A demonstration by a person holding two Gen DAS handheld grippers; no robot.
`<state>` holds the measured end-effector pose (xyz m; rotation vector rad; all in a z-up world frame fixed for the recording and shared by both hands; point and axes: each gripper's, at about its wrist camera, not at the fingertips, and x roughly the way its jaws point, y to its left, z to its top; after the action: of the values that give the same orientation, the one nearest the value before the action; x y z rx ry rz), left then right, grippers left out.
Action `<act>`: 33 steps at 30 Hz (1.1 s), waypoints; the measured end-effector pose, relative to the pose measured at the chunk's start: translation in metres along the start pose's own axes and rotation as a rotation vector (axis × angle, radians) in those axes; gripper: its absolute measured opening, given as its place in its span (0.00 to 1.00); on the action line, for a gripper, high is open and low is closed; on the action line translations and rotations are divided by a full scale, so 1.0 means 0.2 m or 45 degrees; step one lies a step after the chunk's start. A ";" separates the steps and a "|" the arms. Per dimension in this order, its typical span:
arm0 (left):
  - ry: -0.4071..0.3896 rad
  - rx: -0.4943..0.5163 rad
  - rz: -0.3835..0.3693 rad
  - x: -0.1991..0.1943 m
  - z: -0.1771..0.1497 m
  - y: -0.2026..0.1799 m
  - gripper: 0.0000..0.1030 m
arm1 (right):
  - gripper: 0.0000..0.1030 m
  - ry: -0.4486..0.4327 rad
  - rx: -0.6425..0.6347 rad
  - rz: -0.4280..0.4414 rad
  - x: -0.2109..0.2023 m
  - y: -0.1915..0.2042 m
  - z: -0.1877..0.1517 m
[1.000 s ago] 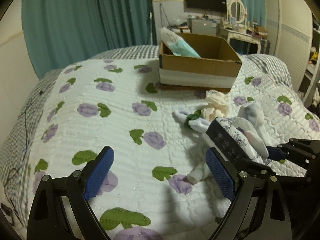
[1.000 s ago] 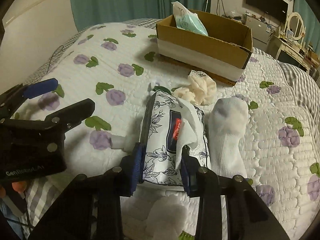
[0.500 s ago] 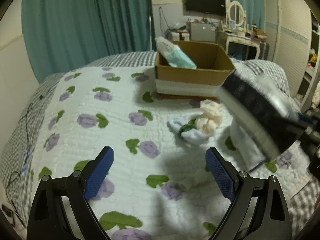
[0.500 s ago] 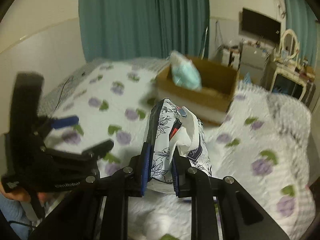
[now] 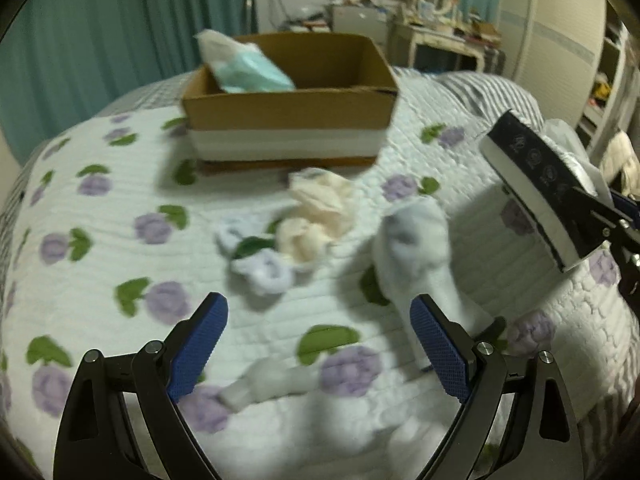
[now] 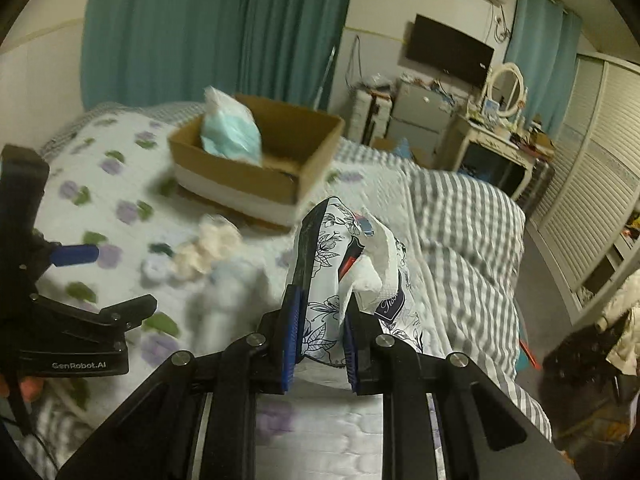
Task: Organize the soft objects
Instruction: 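Lift the wipe pack with right tool while left tool grasps a white sock, then carry sock and wipe pack to the box and release both into it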
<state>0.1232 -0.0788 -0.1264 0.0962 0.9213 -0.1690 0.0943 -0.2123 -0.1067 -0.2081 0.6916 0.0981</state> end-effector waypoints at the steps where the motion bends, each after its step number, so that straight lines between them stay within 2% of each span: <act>1: 0.019 0.000 -0.003 0.03 0.02 -0.03 0.90 | 0.18 0.009 -0.002 -0.003 0.02 -0.02 -0.01; 8: 0.034 0.014 -0.061 0.17 0.14 -0.15 0.90 | 0.19 0.034 -0.039 0.029 0.14 -0.05 -0.02; 9: 0.035 0.028 -0.064 0.19 0.15 -0.17 0.88 | 0.19 0.034 -0.031 0.038 0.15 -0.06 -0.02; 10: 0.041 0.043 -0.067 0.22 0.16 -0.19 0.79 | 0.19 0.033 -0.023 0.044 0.16 -0.07 -0.02; 11: 0.049 0.052 -0.078 0.25 0.17 -0.20 0.75 | 0.19 0.032 -0.012 0.055 0.16 -0.07 -0.02; 14: 0.075 0.034 -0.167 0.30 0.20 -0.22 0.57 | 0.19 0.027 0.014 0.076 0.17 -0.09 -0.02; 15: 0.075 0.041 -0.198 0.31 0.20 -0.23 0.43 | 0.19 0.026 0.016 0.078 0.17 -0.09 -0.02; 19: 0.038 0.109 -0.187 0.27 0.18 -0.28 0.33 | 0.19 0.023 0.018 0.076 0.17 -0.10 -0.02; 26: -0.011 0.058 -0.182 0.13 0.17 -0.18 0.28 | 0.18 -0.008 0.038 0.075 0.09 -0.09 0.01; 33: -0.157 0.052 -0.161 -0.16 0.29 -0.05 0.28 | 0.18 -0.102 0.008 0.090 -0.09 -0.04 0.14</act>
<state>0.1477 -0.0942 -0.0665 0.0647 0.8015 -0.3083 0.0979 -0.2142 -0.0731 -0.1725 0.6195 0.1705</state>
